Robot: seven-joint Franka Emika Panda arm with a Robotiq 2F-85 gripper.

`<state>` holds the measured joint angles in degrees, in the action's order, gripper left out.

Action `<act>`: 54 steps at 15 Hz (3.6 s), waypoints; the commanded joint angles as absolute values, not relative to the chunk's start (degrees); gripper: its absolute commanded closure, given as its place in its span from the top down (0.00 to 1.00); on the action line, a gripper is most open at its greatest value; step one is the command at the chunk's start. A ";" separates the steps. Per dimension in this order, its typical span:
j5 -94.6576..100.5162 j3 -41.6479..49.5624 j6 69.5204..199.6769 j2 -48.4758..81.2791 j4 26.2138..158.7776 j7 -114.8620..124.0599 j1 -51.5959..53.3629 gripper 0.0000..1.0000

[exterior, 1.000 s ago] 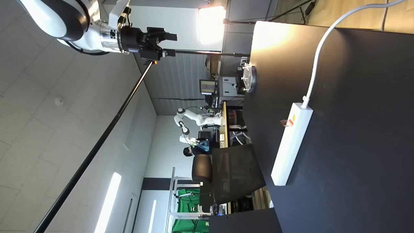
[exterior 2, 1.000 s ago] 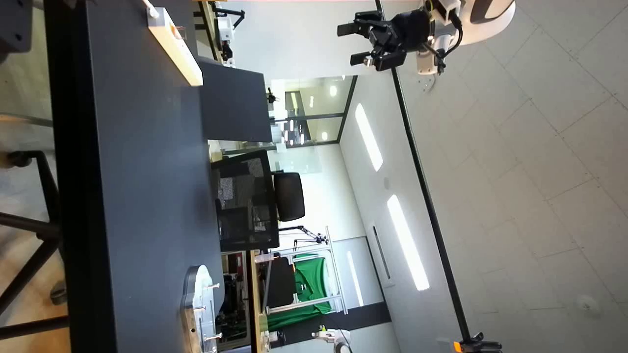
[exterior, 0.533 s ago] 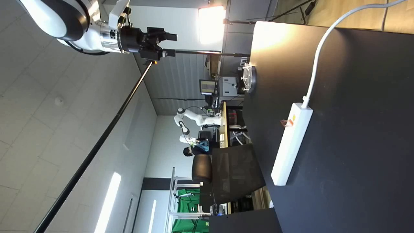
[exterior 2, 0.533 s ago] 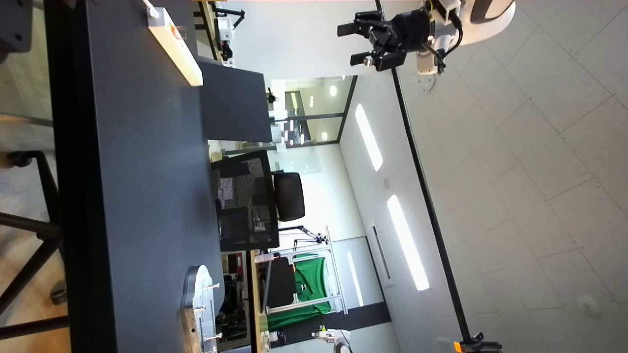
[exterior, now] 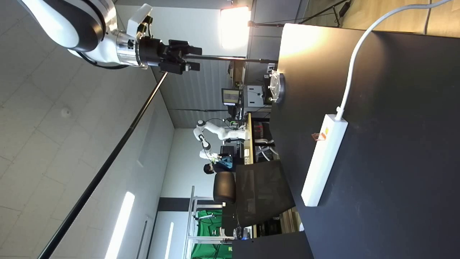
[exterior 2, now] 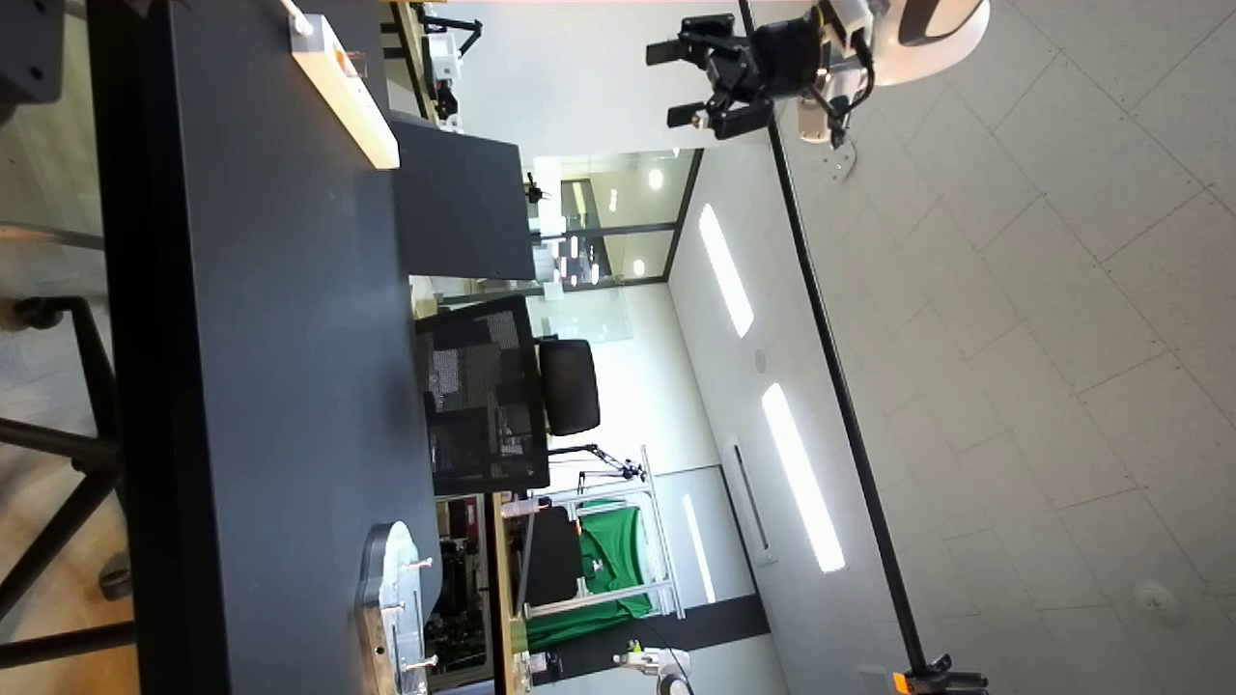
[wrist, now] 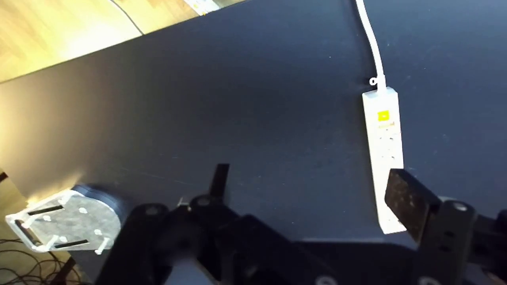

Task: Turn on the extension cable

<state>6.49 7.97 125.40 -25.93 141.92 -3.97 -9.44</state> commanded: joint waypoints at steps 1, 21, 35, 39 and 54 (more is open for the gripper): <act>3.56 8.42 130.48 -20.31 142.43 -11.99 -4.51 0.73; -9.43 2.84 146.55 0.77 142.97 -29.25 0.95 0.01; -15.84 -0.18 140.72 18.19 125.70 -28.92 -3.57 0.00; -15.50 -2.17 139.00 25.16 120.63 -28.18 -5.03 0.00; -12.45 -5.02 139.98 35.93 112.74 -23.33 -6.02 0.00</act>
<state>-14.37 -4.29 140.89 34.95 114.70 -26.48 -5.33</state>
